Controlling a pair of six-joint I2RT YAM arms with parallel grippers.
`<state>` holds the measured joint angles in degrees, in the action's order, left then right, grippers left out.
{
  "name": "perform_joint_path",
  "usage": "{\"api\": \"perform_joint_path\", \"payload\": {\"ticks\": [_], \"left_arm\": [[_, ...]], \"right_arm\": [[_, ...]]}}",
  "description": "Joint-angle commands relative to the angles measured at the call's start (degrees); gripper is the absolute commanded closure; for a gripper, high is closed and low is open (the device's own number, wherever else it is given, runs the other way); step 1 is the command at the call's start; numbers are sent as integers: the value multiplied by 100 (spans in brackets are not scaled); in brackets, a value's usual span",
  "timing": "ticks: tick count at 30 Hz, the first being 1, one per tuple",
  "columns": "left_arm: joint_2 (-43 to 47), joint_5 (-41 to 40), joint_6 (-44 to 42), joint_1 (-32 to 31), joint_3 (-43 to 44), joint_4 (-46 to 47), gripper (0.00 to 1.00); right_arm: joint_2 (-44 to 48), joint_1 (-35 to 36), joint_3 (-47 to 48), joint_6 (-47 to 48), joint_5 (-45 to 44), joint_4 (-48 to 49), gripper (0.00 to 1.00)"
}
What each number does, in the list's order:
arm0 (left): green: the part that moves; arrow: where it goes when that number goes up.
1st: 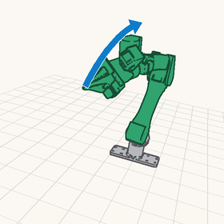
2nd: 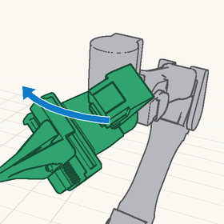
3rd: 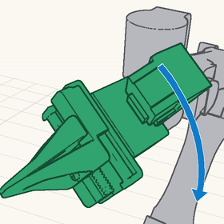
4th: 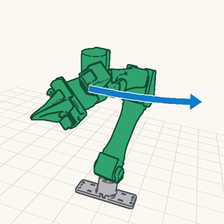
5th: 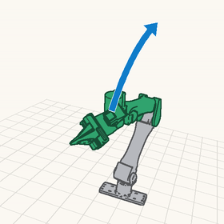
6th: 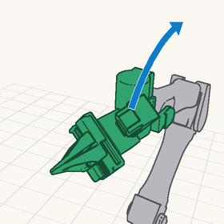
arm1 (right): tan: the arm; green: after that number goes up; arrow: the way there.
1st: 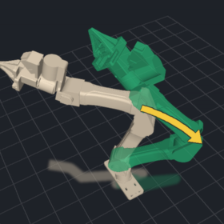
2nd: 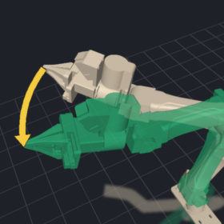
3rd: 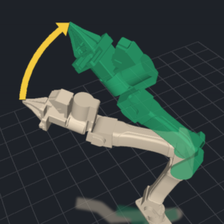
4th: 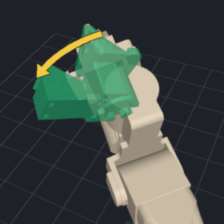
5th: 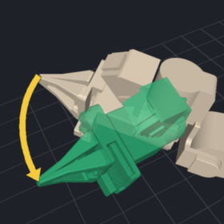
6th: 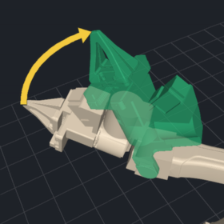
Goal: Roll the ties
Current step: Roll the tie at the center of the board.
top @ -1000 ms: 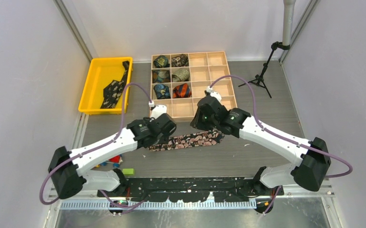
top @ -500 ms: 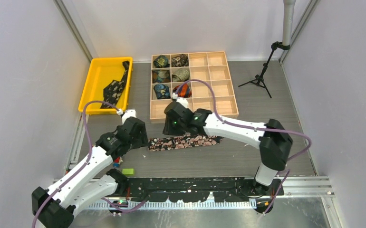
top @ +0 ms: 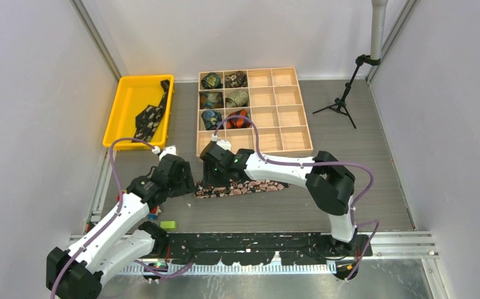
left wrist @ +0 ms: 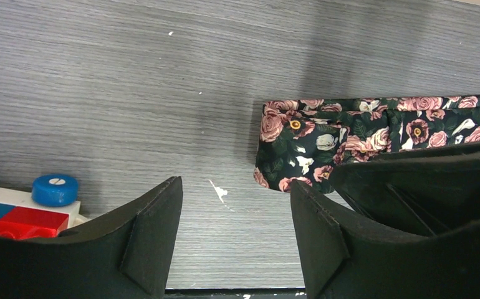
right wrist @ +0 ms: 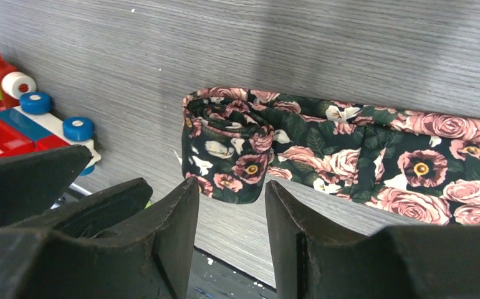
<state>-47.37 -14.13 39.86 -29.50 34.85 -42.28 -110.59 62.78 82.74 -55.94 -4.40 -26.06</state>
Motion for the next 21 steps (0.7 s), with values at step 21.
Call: {"api": "perform_joint_path", "payload": {"ticks": [21], "left_arm": [[-117, 821, -18, 183, -699, 1346, 35]], "right_arm": [[-366, -123, -150, 174, -121, 372, 71]]}}
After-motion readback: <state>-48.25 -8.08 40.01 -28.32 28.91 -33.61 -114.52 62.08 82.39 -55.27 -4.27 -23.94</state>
